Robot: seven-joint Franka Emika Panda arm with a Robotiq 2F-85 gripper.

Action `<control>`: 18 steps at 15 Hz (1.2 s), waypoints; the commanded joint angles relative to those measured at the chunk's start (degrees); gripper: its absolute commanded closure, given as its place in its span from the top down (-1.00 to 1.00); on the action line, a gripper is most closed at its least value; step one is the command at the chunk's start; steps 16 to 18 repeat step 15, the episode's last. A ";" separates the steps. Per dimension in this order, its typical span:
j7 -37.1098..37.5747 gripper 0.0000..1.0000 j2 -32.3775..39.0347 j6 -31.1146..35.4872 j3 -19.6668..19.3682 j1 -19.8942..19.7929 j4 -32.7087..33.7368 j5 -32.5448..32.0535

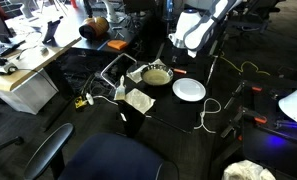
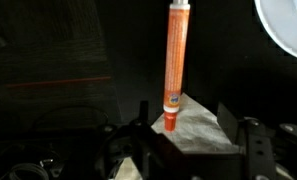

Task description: Pick up the marker from the bowl and place it on the table

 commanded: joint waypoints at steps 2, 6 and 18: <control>-0.36 1.00 -9.19 5.61 1.05 -0.88 -9.15 -0.30; -0.95 1.00 -14.60 4.94 2.46 -1.69 -13.18 0.69; -0.07 1.00 -14.62 3.89 1.92 -0.36 -12.72 0.62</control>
